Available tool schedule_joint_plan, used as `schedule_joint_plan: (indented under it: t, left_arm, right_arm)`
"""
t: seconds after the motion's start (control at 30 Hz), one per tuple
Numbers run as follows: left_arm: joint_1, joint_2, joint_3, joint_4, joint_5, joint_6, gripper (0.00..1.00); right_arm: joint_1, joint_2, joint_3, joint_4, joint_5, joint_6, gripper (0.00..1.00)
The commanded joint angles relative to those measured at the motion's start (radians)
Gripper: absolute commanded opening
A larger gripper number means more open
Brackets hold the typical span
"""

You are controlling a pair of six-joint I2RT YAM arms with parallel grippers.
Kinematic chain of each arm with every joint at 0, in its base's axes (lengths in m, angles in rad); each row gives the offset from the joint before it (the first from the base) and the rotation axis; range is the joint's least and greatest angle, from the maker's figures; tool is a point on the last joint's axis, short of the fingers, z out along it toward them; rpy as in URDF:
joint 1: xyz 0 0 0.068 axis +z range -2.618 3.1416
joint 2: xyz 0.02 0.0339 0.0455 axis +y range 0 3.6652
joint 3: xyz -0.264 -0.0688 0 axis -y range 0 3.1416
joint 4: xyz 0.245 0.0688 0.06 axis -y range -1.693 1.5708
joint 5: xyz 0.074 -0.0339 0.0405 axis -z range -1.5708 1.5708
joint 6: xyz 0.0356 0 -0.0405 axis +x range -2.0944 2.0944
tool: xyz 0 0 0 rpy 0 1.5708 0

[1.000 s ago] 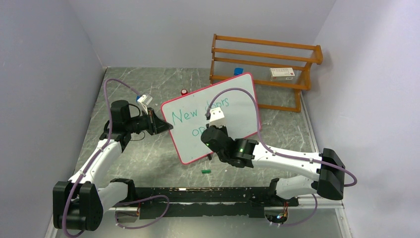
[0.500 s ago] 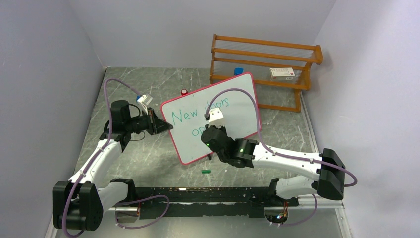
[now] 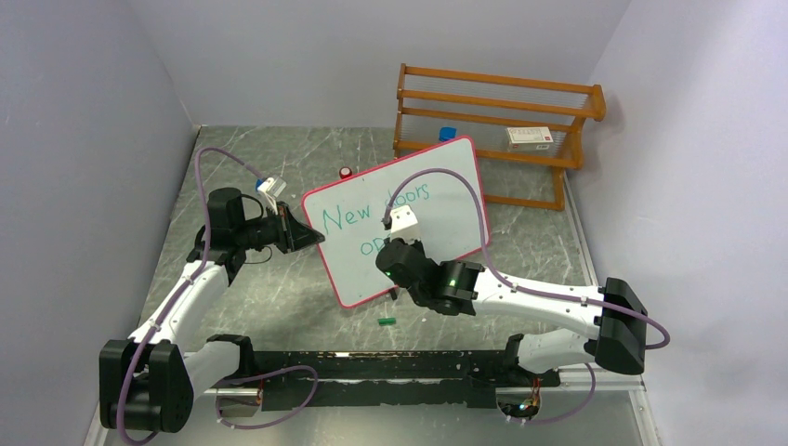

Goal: Write a sentence on the whiteboard

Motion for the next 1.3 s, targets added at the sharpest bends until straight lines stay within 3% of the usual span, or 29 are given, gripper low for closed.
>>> schedule_joint_plan:
  t: [0.0,0.6,1.27]
  left_arm:
    - [0.002,0.009,0.019,-0.044,-0.048,0.036,0.05]
    - [0.002,0.013,0.019,-0.044,-0.046,0.036,0.05]
    - [0.002,0.01,0.021,-0.057,-0.054,0.043,0.05]
  right_arm:
    - [-0.001,0.014,-0.001,-0.04,0.008,0.03,0.0]
    - [-0.001,0.003,-0.006,-0.049,0.112,0.064,0.0]
    - [-0.026,-0.085,-0.03,-0.009,0.098,0.003,0.0]
